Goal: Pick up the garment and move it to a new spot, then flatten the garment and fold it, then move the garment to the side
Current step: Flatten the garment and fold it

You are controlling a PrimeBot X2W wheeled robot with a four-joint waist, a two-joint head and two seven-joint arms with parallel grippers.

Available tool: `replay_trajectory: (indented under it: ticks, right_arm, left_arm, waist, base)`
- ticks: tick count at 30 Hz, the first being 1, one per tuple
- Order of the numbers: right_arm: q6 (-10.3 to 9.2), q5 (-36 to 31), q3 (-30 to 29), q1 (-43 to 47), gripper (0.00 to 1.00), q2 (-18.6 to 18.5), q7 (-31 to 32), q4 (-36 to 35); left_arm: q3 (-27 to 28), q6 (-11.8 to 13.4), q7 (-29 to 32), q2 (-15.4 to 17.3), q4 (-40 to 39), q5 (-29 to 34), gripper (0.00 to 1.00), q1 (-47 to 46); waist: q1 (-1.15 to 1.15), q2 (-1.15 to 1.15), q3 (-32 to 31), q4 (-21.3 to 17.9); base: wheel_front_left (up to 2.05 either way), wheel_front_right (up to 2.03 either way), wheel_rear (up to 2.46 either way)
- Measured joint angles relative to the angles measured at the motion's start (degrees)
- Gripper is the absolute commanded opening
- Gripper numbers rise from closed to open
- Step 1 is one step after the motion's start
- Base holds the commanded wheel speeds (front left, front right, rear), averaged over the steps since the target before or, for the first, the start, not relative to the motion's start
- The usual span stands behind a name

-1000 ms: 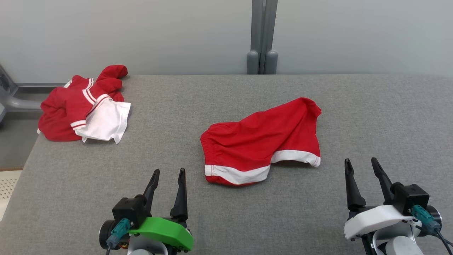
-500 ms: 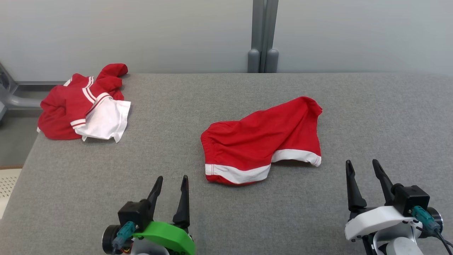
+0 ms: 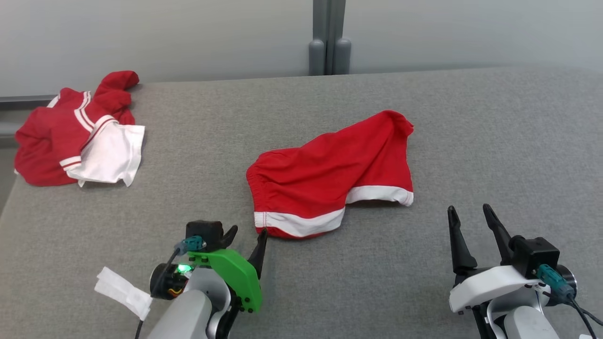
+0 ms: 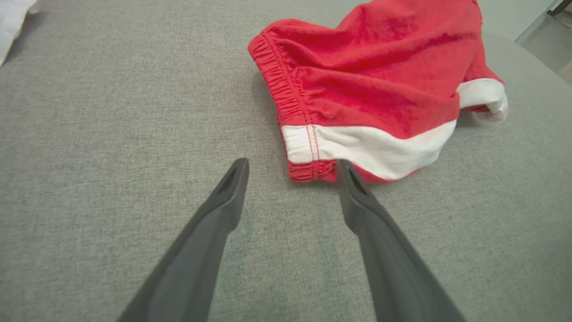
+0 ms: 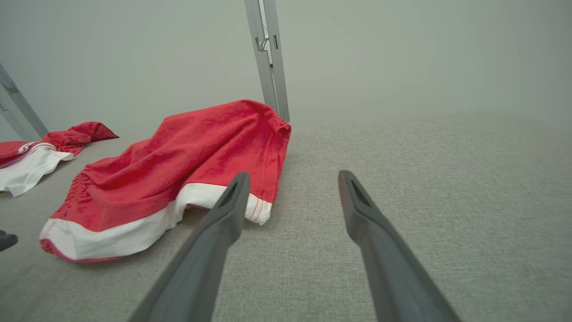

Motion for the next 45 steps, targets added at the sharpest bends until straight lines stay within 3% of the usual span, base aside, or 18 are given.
replay_trajectory:
  ticks: [8,18,20,25,35,45]
  right_arm:
    - [0.0,-0.2,-0.5,-1.1,1.0,0.0,0.0,1.4]
    - [0.0,-0.3,0.4,-1.3,1.0,0.0,0.0,2.1]
    - [0.0,-0.4,0.5,-1.4,1.0,0.0,0.0,2.2]
    - [0.0,-2.3,1.2,-2.4,1.0,0.0,0.0,4.0]
    - [0.0,-3.8,3.9,-11.2,1.0,0.0,0.0,17.0]
    - [-0.01,0.8,7.8,-22.3,1.0,0.0,0.0,29.2]
  left_arm:
    - [1.2,-1.6,1.9,0.0,4.7,-6.9,1.0,-3.6]
    - [0.5,-2.2,1.3,0.0,7.5,-9.4,1.0,-6.2]
    - [0.0,-2.4,1.3,0.0,7.5,-10.0,0.57,-6.5]
    - [-1.1,-2.6,0.3,0.0,7.4,-10.3,0.0,-6.8]
    - [-2.8,-2.6,-1.2,0.1,6.0,-10.3,0.0,-6.9]
    - [-3.4,-2.5,-2.8,0.1,5.2,-10.0,0.0,-8.5]
  waist:
    - [0.0,0.0,2.6,-3.3]
    - [0.0,0.0,3.4,-4.9]
    - [0.0,0.0,3.3,-4.9]
    - [0.0,0.0,3.3,-4.3]
    - [0.0,0.0,4.3,-2.0]
    - [0.0,0.0,7.3,0.1]
  base:
    - [0.0,0.0,0.0]
    - [0.0,0.0,0.0]
    - [0.0,0.0,0.0]
    - [0.0,0.0,0.0]
    - [0.0,0.0,0.0]
    - [0.0,0.0,0.0]
